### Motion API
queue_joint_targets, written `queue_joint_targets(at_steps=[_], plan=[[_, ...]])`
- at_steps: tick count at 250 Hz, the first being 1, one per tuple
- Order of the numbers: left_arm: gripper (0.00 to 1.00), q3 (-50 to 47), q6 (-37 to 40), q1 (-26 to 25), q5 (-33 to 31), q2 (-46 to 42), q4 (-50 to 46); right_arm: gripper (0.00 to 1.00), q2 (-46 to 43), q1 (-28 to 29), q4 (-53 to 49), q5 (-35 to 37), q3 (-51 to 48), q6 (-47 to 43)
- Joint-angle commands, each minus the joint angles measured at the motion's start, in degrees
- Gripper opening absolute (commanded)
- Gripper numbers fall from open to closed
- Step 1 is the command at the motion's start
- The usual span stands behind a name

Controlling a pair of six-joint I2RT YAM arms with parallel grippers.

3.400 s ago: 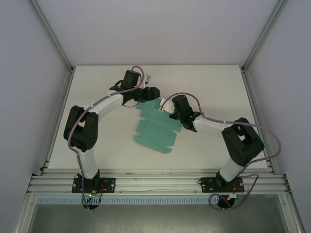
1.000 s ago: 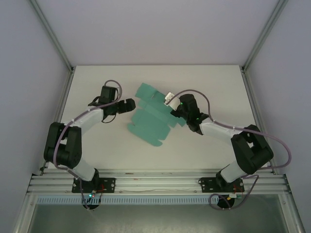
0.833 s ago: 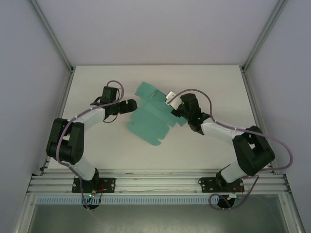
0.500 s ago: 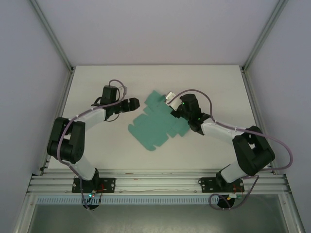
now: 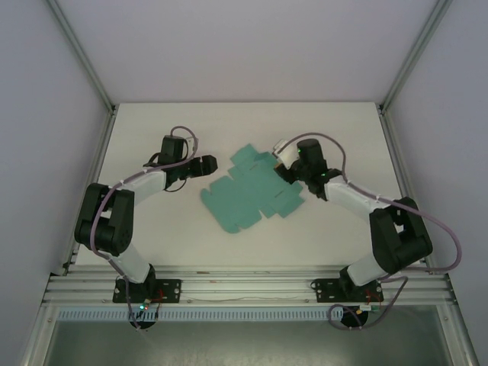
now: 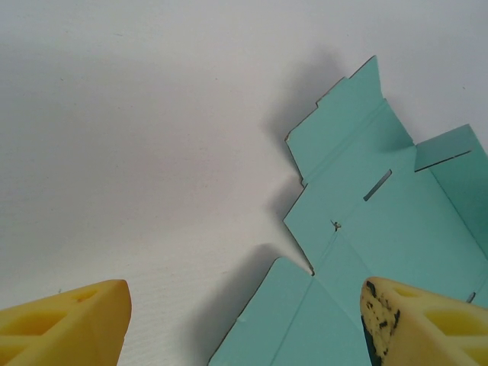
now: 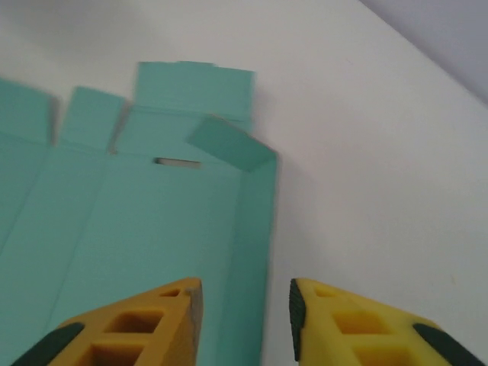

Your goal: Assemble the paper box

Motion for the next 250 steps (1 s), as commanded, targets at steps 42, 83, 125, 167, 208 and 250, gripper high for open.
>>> queue_joint_targets(at_steps=[42,83,125,167,208,250], plan=[[0.79,0.08,0.71,0.12,0.87,2.07,0.43,0.48,12.03,-6.00,-17.14,-11.27,11.22,5.84],[0.79,0.46,0.79,0.07,0.83,2.21,-0.08,0.35,19.10,-6.00,-24.87,-10.93,19.27,5.11],[0.79,0.69,1.03,0.14,0.79,1.98,-0.06,0.28,21.60,-6.05,-30.75,-13.26,22.91,2.21],[0.79,0.58,1.09,0.11,0.57,1.75,0.22,0.24,24.89,-6.00,-40.02,-16.55,28.01,-1.23],[0.79,0.28,1.16,0.14,0.41,1.17,0.29,0.03,25.17,-6.00,-40.04,-13.50,28.87,-0.89],[0.79,0.30,1.27,0.12,-0.32,0.43,0.01,0.00,18.53,-5.49,-26.90,-5.53,22.02,-1.47]])
